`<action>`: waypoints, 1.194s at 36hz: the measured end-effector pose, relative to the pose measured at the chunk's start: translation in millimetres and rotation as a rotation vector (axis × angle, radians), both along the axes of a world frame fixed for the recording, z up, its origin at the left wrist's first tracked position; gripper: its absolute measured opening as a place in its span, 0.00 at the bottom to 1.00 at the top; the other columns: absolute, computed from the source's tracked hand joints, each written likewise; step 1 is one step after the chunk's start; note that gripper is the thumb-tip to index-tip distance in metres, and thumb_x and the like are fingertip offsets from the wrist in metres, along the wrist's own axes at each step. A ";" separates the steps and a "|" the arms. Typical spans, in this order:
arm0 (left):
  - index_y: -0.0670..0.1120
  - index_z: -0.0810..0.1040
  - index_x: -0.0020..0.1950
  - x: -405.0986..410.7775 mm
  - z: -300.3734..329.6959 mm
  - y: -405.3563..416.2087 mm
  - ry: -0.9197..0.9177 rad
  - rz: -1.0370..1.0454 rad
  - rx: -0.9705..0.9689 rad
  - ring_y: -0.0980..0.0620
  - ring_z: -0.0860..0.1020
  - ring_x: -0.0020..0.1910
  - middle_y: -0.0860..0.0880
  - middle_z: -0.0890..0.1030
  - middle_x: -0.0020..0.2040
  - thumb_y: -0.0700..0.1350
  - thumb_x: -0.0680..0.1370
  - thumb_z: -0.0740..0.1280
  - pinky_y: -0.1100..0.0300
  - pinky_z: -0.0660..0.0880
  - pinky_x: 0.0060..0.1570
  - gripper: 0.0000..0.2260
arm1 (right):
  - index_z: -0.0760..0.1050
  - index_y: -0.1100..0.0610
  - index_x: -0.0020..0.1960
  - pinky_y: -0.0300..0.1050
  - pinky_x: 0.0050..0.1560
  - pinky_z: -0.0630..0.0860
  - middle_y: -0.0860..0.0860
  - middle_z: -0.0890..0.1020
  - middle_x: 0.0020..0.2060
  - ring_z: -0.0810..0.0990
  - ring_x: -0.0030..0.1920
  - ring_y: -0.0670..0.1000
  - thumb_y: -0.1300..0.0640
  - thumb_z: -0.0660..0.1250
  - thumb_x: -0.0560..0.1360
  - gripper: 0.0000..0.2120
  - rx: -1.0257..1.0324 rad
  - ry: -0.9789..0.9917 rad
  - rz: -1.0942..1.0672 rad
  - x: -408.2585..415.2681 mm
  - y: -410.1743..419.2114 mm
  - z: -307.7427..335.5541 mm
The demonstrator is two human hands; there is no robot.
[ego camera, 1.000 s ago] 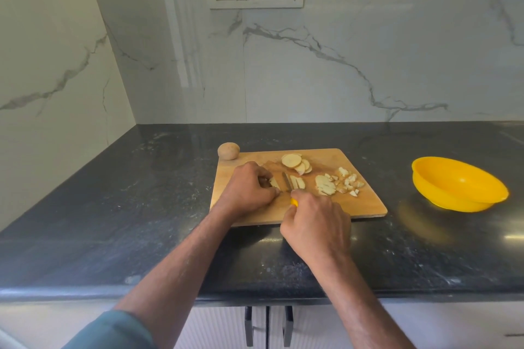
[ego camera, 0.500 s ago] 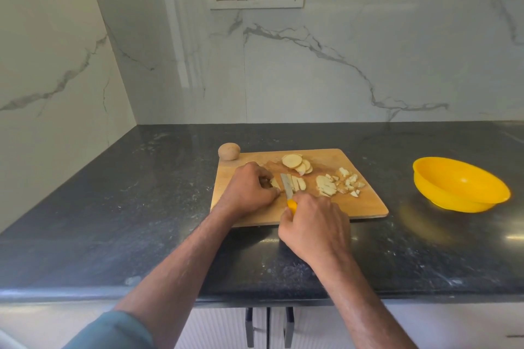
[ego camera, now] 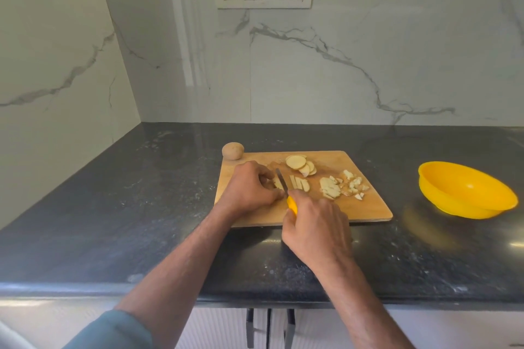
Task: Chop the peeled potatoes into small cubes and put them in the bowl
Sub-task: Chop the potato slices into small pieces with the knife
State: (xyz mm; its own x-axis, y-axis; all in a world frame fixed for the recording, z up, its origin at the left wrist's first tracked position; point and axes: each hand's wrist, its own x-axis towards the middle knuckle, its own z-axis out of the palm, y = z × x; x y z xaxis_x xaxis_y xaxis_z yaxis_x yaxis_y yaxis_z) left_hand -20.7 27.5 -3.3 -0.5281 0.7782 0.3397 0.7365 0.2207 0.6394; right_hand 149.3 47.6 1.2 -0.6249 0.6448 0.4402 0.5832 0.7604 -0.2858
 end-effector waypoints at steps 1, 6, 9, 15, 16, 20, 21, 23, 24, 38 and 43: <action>0.43 0.86 0.48 -0.6 0.2 -0.2 -0.001 0.003 -0.005 0.58 0.76 0.38 0.52 0.80 0.39 0.48 0.68 0.79 0.65 0.73 0.39 0.13 | 0.71 0.49 0.72 0.38 0.36 0.63 0.46 0.74 0.39 0.70 0.37 0.47 0.52 0.62 0.80 0.20 -0.002 -0.010 0.013 -0.2 -0.5 0.6; 0.44 0.86 0.49 -0.7 1.7 -0.4 0.008 0.010 -0.022 0.58 0.77 0.39 0.55 0.80 0.40 0.46 0.69 0.78 0.70 0.71 0.38 0.11 | 0.71 0.49 0.72 0.39 0.36 0.63 0.47 0.78 0.41 0.70 0.38 0.47 0.53 0.61 0.80 0.20 -0.017 -0.025 0.009 0.1 -0.3 1.9; 0.44 0.87 0.49 -0.4 1.3 -0.1 0.015 0.017 -0.022 0.58 0.76 0.37 0.55 0.79 0.38 0.45 0.70 0.78 0.72 0.69 0.36 0.09 | 0.72 0.48 0.70 0.41 0.40 0.66 0.48 0.82 0.45 0.70 0.39 0.48 0.52 0.61 0.80 0.18 -0.022 -0.031 0.000 -0.3 0.2 1.4; 0.43 0.87 0.50 -1.7 -1.2 2.8 0.025 0.022 -0.028 0.57 0.78 0.40 0.50 0.84 0.44 0.43 0.72 0.77 0.65 0.76 0.41 0.08 | 0.74 0.48 0.69 0.41 0.41 0.67 0.48 0.84 0.47 0.79 0.44 0.49 0.53 0.62 0.79 0.18 -0.037 0.002 0.019 -1.5 3.4 -0.5; 0.43 0.87 0.50 -1.6 -1.3 3.3 0.024 0.021 -0.029 0.56 0.79 0.41 0.50 0.84 0.45 0.43 0.72 0.77 0.63 0.78 0.43 0.08 | 0.74 0.48 0.69 0.40 0.41 0.67 0.47 0.84 0.49 0.80 0.47 0.49 0.53 0.62 0.79 0.18 -0.043 0.009 0.028 -1.6 4.0 -1.2; 0.43 0.87 0.51 -2.5 -1.8 4.6 0.015 0.016 -0.034 0.54 0.80 0.44 0.49 0.85 0.46 0.42 0.73 0.77 0.57 0.80 0.48 0.08 | 0.74 0.48 0.69 0.37 0.42 0.67 0.46 0.84 0.52 0.81 0.50 0.48 0.54 0.63 0.80 0.18 -0.071 0.027 0.053 -2.8 7.6 -2.4; 0.43 0.87 0.51 -3.0 -2.1 4.8 0.008 0.015 -0.036 0.54 0.80 0.45 0.50 0.85 0.46 0.42 0.73 0.77 0.57 0.80 0.48 0.08 | 0.75 0.48 0.69 0.38 0.42 0.69 0.46 0.84 0.52 0.81 0.50 0.49 0.54 0.63 0.80 0.18 -0.071 0.023 0.053 -3.7 8.4 -2.7; 0.43 0.87 0.51 -4.2 -2.8 4.8 -0.011 0.016 -0.036 0.55 0.80 0.45 0.50 0.85 0.47 0.43 0.73 0.77 0.59 0.80 0.49 0.08 | 0.76 0.49 0.68 0.40 0.44 0.72 0.47 0.85 0.53 0.82 0.51 0.50 0.55 0.64 0.79 0.18 -0.076 0.013 0.055 -5.3 9.9 -2.9; 0.43 0.87 0.51 -4.9 -3.2 4.8 -0.018 0.017 -0.036 0.55 0.80 0.45 0.50 0.85 0.47 0.43 0.73 0.77 0.60 0.79 0.49 0.09 | 0.76 0.50 0.68 0.41 0.44 0.73 0.47 0.85 0.53 0.82 0.52 0.50 0.55 0.64 0.78 0.18 -0.077 0.011 0.059 -5.8 10.6 -2.5; 0.45 0.87 0.47 -4.8 2.2 4.7 -0.038 -0.015 -0.066 0.56 0.80 0.43 0.52 0.84 0.44 0.41 0.74 0.77 0.57 0.81 0.48 0.03 | 0.77 0.52 0.65 0.44 0.49 0.76 0.49 0.84 0.55 0.81 0.54 0.53 0.55 0.66 0.79 0.16 -0.107 0.000 0.092 -10.0 18.5 3.9; 0.43 0.88 0.46 -3.1 1.3 4.4 -0.016 -0.018 -0.058 0.54 0.81 0.42 0.50 0.85 0.43 0.40 0.73 0.76 0.52 0.81 0.48 0.03 | 0.76 0.52 0.65 0.32 0.31 0.60 0.46 0.82 0.46 0.73 0.39 0.47 0.54 0.65 0.80 0.14 -0.084 -0.021 0.094 -17.2 18.7 3.6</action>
State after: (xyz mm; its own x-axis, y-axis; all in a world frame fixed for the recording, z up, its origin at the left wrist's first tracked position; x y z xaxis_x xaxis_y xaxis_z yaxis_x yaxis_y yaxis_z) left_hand -23.8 31.9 -2.0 -0.5191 0.8058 0.2850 0.7304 0.2450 0.6375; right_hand 132.2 66.4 4.8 -0.6930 0.6169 0.3732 0.5170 0.7859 -0.3392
